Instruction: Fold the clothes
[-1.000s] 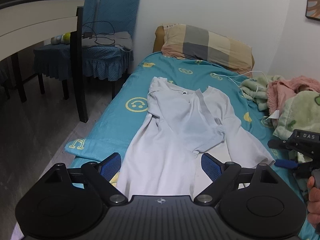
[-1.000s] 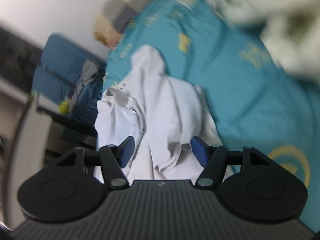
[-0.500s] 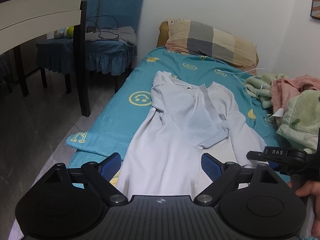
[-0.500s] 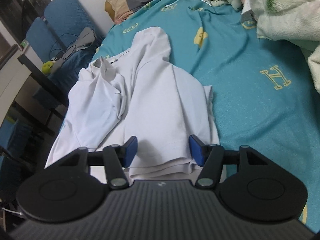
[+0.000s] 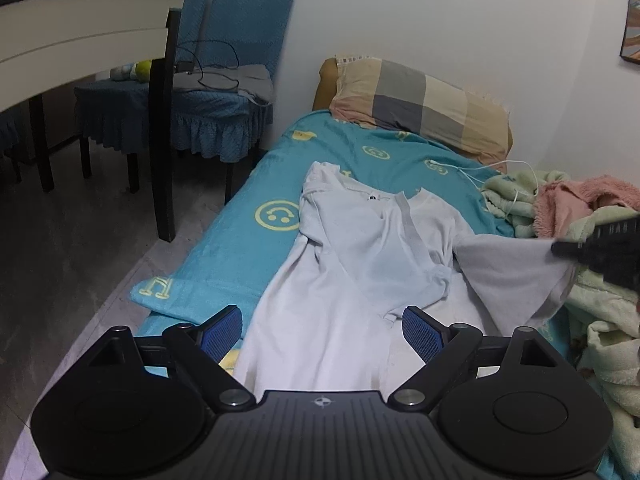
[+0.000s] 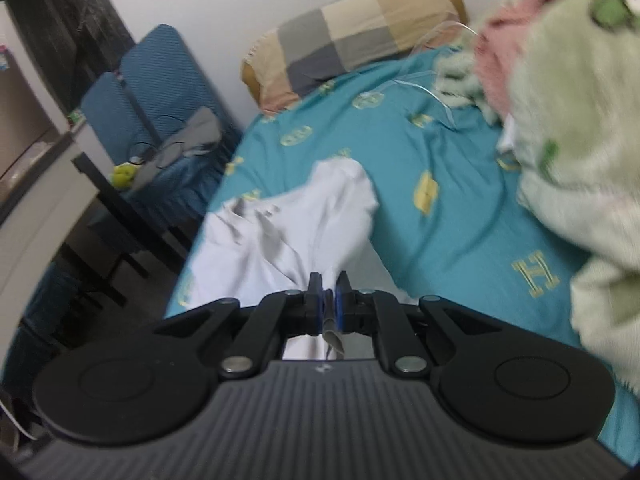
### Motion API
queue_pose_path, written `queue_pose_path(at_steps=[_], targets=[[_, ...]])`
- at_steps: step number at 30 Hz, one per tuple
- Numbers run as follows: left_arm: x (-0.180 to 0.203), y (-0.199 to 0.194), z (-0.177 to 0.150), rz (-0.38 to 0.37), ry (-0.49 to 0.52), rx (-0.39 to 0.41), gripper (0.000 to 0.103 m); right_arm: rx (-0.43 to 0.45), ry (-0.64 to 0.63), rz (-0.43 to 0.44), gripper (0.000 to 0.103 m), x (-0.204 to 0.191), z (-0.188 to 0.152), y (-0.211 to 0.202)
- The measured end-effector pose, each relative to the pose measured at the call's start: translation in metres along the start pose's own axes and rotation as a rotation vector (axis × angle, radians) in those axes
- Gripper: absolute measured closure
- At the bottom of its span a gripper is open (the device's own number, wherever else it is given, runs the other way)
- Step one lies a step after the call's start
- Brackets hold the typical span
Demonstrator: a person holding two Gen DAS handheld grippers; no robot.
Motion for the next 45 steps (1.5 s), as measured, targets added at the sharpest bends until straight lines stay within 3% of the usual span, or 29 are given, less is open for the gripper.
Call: queue_pose_path(at_steps=[5, 10, 13, 19, 22, 25, 27, 31, 38, 45], targets=[[-0.018, -0.012, 0.017, 0.046, -0.022, 0.047, 0.014, -0.018, -0.01, 0.093, 0.094, -0.06, 0.037, 0.015], [-0.05, -0.02, 0.032, 0.095, -0.087, 0.097, 0.014, -0.05, -0.031, 0.174, 0.094, -0.139, 0.06, 0.071], [-0.069, -0.014, 0.033, 0.113, -0.122, 0.087, 0.014, -0.103, -0.04, 0.18, 0.094, -0.173, 0.054, 0.12], [-0.09, 0.011, 0.025, 0.112, -0.165, 0.025, 0.014, -0.17, -0.099, 0.096, 0.094, -0.189, 0.015, 0.216], [-0.091, 0.02, 0.02, 0.099, -0.167, 0.002, 0.014, -0.187, -0.098, 0.064, 0.093, -0.174, -0.003, 0.244], [-0.092, 0.03, 0.016, 0.087, -0.17, -0.02, 0.014, -0.171, -0.062, 0.108, 0.091, -0.164, -0.012, 0.246], [-0.091, 0.035, 0.013, 0.078, -0.169, -0.033, 0.014, -0.168, -0.062, 0.125, 0.084, -0.16, -0.013, 0.232], [-0.079, 0.029, 0.009, 0.069, -0.124, -0.025, 0.014, -0.14, -0.087, 0.151, 0.052, -0.153, -0.016, 0.179], [-0.046, 0.016, 0.002, 0.045, -0.045, -0.007, 0.014, -0.05, -0.095, 0.176, 0.05, -0.123, -0.036, 0.023], [0.002, -0.02, -0.025, -0.009, 0.059, -0.015, 0.014, -0.002, -0.025, 0.051, 0.049, -0.052, -0.101, -0.112]])
Point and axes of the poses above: each gripper's, at about its wrist camera, not at the fingertips, and y roughly the way its jaws point, x to its right, z to its top, the point moved 7 cm from there along y, roughly the way its jaws point, and after that the axes turned 2 degrees about -x, right-handed, at the moved point
